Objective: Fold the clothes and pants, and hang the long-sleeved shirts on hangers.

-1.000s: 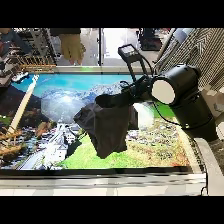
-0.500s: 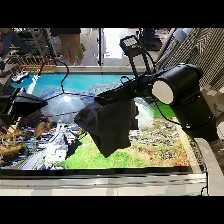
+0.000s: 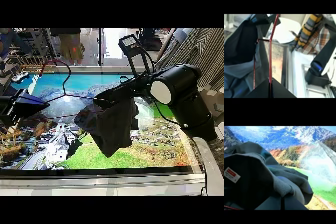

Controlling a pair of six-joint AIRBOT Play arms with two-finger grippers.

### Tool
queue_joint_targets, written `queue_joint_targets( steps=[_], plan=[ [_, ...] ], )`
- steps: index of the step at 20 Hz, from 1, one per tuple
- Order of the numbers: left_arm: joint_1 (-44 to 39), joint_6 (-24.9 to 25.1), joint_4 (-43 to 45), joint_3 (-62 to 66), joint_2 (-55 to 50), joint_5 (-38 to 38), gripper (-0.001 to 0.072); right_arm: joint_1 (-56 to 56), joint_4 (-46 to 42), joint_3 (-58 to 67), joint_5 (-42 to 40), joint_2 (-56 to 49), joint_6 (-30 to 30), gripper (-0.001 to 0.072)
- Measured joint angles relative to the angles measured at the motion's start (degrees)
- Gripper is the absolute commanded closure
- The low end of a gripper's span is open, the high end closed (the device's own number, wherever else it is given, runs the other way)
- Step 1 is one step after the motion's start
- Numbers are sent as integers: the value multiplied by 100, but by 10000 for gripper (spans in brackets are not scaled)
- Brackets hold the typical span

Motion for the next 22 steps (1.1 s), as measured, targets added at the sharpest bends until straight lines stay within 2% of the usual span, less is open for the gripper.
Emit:
queue_joint_targets(
  steps=[4,14,22],
  plan=[
    [-282,-87,-177,-2,-20,645,695,90,0,0,-37,-24,195,696],
    [-1379,-105,-7,-205,-24,2973,697,118,-153,2,9,26,979,697],
    [-1600,-199,90,-330,111,3775,697,-96,-605,2,-160,85,1753,697]
  ],
)
